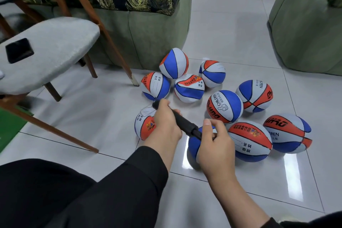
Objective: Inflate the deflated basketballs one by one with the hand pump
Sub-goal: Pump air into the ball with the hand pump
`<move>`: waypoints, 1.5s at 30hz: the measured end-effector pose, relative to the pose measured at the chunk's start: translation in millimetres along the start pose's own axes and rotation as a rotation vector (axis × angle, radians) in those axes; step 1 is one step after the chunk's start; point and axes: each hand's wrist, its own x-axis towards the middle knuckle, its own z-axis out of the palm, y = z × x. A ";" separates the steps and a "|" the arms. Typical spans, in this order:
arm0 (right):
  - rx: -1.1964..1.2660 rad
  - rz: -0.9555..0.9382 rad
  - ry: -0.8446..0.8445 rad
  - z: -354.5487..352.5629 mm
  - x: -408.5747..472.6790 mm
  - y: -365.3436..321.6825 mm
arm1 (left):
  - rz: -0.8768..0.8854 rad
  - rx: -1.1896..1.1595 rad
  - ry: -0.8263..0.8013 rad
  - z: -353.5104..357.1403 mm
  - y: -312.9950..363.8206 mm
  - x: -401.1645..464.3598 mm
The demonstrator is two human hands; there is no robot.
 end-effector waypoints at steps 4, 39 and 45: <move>-0.015 -0.004 0.025 1.0 3.8 1.1 | -0.014 0.007 0.005 4.6 -19.3 -12.9; -0.097 0.027 -0.044 -2.6 4.9 -1.5 | 0.063 -0.033 0.032 0.9 14.7 -0.6; -0.130 0.052 -0.059 1.0 11.8 2.2 | 0.047 -0.043 0.041 5.4 -12.6 -14.2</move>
